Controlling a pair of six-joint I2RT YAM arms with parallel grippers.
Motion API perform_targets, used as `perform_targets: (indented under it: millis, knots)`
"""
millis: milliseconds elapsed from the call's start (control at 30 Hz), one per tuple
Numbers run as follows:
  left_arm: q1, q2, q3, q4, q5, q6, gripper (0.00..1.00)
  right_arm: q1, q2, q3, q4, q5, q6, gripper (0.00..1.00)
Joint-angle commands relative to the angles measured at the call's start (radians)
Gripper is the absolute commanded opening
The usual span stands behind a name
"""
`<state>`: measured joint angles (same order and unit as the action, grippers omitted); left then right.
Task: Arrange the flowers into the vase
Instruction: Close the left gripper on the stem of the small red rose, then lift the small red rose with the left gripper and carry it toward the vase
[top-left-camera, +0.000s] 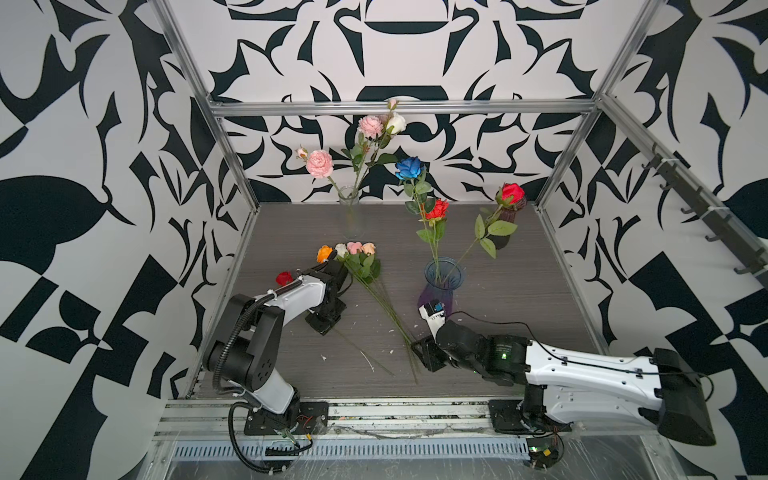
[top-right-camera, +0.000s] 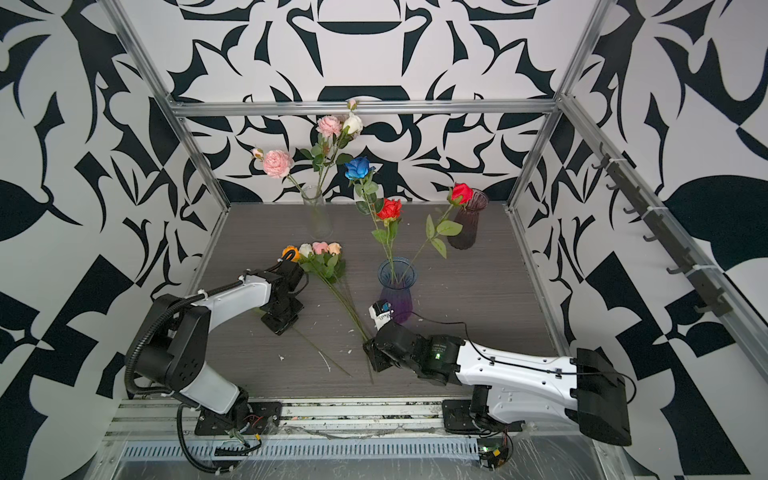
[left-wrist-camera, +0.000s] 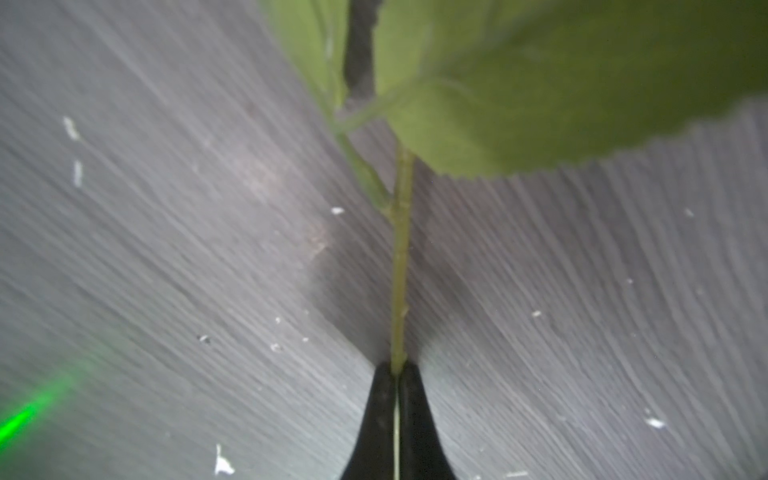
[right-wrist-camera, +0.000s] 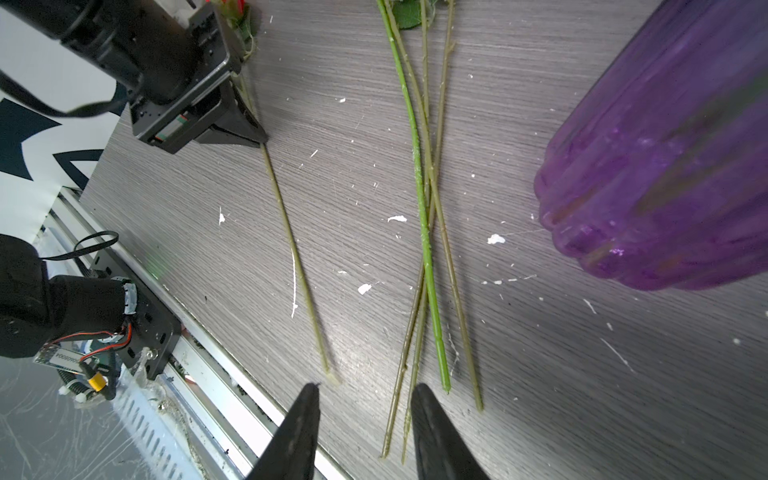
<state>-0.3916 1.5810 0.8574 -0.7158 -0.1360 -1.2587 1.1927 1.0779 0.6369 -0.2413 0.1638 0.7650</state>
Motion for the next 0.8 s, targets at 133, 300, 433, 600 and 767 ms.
perform_targets:
  millis: [133, 300, 433, 600, 767]
  knots:
    - [0.007, -0.191, -0.091, 0.009, -0.052, -0.027, 0.00, 0.001, -0.019, -0.003, 0.025, 0.019, 0.013, 0.40]
    - [0.006, -0.498, -0.139, 0.084, -0.123, 0.030, 0.00, 0.001, -0.010, 0.002, 0.025, 0.019, 0.011, 0.40]
    - [0.005, -0.714, -0.130, 0.145, -0.175, 0.115, 0.00, 0.001, -0.007, 0.003, 0.026, 0.019, 0.010, 0.40]
    - [-0.026, -0.836, -0.063, 0.270, -0.163, 0.192, 0.00, 0.001, -0.024, -0.010, 0.034, 0.020, 0.014, 0.40]
    - [-0.202, -0.831, 0.028, 0.510, -0.238, 0.356, 0.00, 0.001, -0.076, -0.041, 0.030, 0.085, 0.025, 0.39]
